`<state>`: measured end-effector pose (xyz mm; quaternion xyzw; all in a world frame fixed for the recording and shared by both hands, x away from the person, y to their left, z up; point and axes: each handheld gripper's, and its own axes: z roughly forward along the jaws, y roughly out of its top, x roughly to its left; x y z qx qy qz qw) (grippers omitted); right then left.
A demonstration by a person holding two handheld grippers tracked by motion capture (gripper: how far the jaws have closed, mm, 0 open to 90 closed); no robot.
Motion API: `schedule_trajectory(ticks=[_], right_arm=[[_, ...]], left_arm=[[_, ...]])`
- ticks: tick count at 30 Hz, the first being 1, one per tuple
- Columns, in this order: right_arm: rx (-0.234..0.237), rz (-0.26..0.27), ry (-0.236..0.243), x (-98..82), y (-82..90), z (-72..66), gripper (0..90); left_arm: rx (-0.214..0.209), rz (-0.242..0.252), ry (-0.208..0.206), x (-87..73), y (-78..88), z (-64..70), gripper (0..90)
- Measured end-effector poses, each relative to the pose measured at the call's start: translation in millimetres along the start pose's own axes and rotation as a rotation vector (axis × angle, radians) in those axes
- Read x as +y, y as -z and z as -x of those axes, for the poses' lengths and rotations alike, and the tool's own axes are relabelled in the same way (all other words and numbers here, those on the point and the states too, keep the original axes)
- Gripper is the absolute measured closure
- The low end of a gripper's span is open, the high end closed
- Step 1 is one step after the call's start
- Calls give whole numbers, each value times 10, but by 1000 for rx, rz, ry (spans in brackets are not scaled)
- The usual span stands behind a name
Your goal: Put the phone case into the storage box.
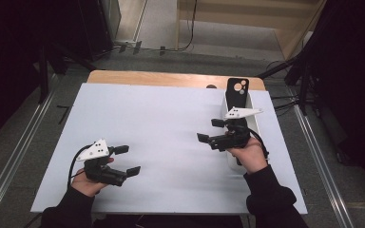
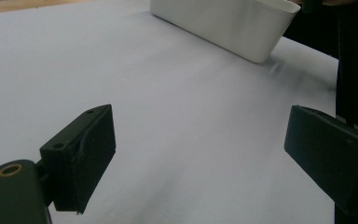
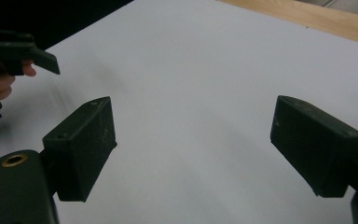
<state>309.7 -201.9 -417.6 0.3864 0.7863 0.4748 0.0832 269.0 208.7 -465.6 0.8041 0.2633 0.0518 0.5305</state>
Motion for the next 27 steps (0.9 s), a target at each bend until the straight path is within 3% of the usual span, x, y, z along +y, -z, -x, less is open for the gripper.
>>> schedule_trajectory(ticks=[7, 11, 18, 19, 22, 27], right_arm=[[22, -33, 27, -80, -17, -100, 126], [75, -59, 11, -114, -10, -143, 143], [76, -75, 73, -208, -20, -217, 162], [91, -76, 67, -220, -15, -222, 218], [123, -64, 43, -254, 2, -221, 231], [104, -73, 101, -336, 10, -256, 230]], left_arm=[[-3, -2, -2, 3, 10, -3, 88], [-3, -1, 1, 1, 6, 1, 88], [2, 2, 4, 5, 22, -1, 88], [2, 1, 8, 5, 22, -1, 88], [-5, -2, 5, 3, 15, 3, 88], [-9, -1, 5, 3, 14, 7, 88]])
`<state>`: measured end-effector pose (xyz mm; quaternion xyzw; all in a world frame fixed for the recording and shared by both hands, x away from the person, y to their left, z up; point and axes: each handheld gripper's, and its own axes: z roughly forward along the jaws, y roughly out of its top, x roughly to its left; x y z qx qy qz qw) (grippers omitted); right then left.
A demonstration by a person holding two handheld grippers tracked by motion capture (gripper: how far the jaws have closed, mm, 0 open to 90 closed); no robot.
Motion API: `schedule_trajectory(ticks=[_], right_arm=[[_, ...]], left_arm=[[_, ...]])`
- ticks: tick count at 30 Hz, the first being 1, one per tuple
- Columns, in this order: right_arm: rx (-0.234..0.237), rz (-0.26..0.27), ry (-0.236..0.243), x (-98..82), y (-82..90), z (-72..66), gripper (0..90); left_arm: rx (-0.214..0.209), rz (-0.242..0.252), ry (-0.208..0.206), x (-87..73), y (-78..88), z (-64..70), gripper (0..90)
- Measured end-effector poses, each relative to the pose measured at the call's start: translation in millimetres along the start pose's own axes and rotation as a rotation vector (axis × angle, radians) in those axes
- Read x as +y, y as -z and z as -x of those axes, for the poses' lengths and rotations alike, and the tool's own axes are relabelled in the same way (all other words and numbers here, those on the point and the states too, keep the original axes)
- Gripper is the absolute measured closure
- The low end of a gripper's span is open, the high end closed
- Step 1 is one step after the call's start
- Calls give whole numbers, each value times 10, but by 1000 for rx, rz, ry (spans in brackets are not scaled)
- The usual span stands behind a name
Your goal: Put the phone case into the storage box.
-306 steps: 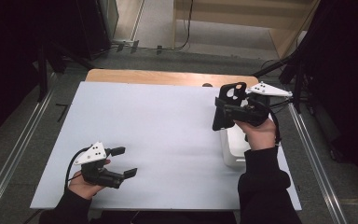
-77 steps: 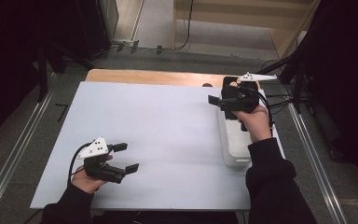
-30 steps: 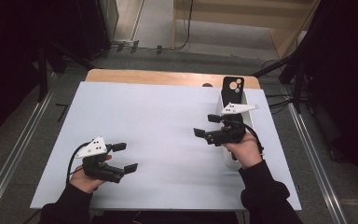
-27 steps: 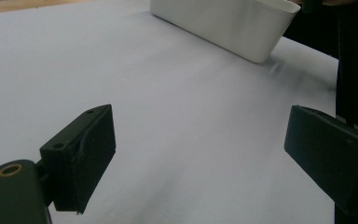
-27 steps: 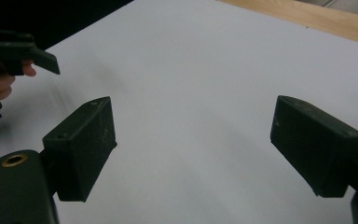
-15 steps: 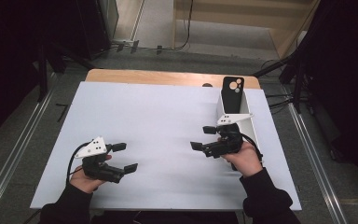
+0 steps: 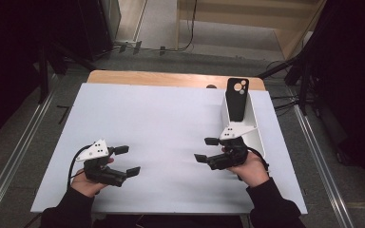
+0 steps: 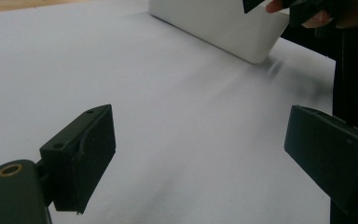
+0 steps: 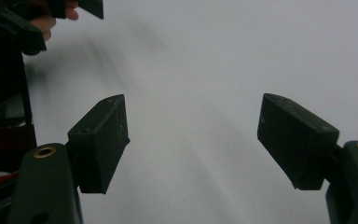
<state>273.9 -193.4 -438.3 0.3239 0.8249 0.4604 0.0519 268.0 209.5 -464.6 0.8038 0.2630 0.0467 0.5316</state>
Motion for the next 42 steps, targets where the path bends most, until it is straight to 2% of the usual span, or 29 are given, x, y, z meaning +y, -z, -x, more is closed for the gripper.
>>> schedule_trajectory(ticks=[4, 10, 31, 42], right_arm=[[1, -18, 27, -63, 3, -36, 230], [15, -38, -1, -149, 19, -42, 229], [34, -66, 26, -453, 108, -146, 230], [35, -95, 11, -662, 153, -157, 230]], left_arm=[[0, 2, 0, -1, -2, 4, 88], [-4, -3, -4, 0, -9, 14, 88], [-9, -9, -7, -17, 16, 42, 87], [-8, -9, -3, -40, 40, 49, 88]])
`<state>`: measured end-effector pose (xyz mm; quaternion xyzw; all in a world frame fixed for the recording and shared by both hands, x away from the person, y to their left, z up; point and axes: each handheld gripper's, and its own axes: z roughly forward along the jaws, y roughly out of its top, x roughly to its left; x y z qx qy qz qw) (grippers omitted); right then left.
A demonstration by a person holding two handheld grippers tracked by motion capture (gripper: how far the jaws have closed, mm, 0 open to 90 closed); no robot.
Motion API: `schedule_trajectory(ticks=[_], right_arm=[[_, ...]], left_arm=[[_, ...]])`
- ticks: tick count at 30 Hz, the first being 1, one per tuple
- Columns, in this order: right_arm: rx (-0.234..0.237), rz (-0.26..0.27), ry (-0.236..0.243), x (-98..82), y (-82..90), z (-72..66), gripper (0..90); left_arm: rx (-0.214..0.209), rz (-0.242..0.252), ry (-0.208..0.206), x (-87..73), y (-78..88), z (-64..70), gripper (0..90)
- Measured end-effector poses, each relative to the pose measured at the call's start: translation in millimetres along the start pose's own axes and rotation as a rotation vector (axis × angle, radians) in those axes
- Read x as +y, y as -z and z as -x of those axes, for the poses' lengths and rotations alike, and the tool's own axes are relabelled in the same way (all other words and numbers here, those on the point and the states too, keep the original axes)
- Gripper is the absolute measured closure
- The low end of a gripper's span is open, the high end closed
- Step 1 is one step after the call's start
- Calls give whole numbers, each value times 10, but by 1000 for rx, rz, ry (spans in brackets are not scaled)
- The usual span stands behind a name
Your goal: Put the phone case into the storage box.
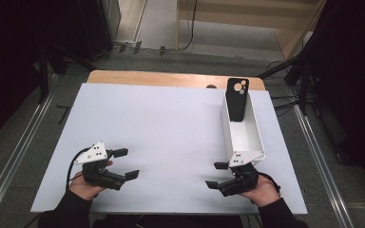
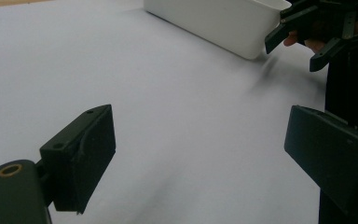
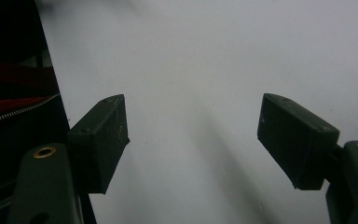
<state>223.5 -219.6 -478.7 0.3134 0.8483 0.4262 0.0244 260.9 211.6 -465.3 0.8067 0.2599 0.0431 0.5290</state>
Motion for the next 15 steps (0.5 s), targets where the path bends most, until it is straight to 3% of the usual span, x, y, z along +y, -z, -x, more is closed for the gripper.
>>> schedule_trajectory(ticks=[6, 15], right_arm=[[-13, -6, -12, -131, 51, -6, 228], [-47, -9, -24, -313, 131, 103, 227]], left_arm=[[-3, -15, -8, -1, -13, 9, 88], [-9, -13, -1, -8, -24, 16, 88]])
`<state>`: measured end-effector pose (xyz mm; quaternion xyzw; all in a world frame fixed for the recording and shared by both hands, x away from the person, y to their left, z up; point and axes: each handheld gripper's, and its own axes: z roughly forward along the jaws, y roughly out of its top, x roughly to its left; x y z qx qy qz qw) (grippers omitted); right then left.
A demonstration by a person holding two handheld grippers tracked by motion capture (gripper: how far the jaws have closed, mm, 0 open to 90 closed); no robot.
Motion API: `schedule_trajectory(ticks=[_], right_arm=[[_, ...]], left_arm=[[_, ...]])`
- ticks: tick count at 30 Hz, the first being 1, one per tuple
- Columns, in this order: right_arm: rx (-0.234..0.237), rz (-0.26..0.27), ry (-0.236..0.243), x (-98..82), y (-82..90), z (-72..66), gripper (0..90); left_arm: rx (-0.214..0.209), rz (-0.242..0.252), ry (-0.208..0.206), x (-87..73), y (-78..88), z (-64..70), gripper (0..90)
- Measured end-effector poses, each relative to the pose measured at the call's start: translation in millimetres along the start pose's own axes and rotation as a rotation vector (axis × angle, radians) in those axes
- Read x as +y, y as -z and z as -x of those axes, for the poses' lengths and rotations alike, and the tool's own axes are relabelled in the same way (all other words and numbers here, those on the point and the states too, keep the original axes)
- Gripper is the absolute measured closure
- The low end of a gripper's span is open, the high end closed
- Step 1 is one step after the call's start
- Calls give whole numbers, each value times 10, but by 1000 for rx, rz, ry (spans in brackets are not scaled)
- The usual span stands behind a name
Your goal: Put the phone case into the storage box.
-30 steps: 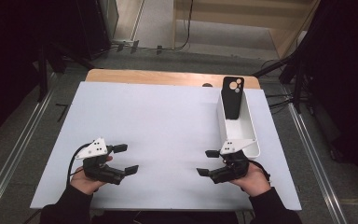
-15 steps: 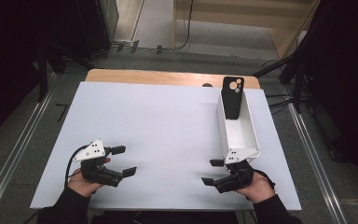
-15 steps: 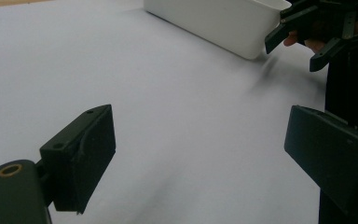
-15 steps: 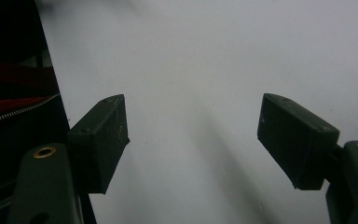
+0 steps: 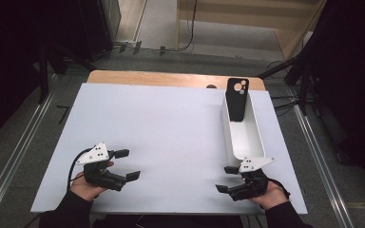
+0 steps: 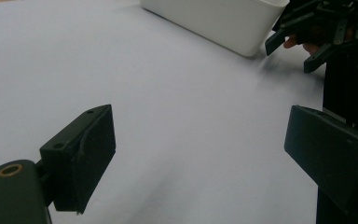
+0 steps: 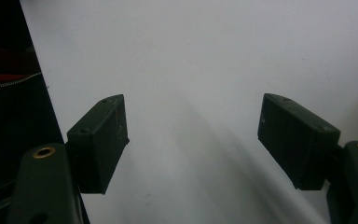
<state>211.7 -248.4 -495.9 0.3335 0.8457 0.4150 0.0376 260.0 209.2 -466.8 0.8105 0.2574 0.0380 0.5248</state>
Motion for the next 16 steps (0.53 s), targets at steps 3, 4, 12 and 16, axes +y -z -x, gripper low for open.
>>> schedule_trajectory(ticks=[3, 4, 12, 16], right_arm=[[-5, 3, -8, -21, 13, 14, 226], [-8, 3, -9, -24, 16, 14, 226], [-18, 3, 1, -36, 12, 13, 226], [-22, 55, 54, -40, 18, -20, 225]], left_arm=[[-2, -5, -7, 1, -7, -1, 88], [-2, -4, -5, 1, -10, -2, 88], [-5, 0, -4, 4, -14, -11, 88], [-1, -1, -4, 6, -8, -16, 88]])
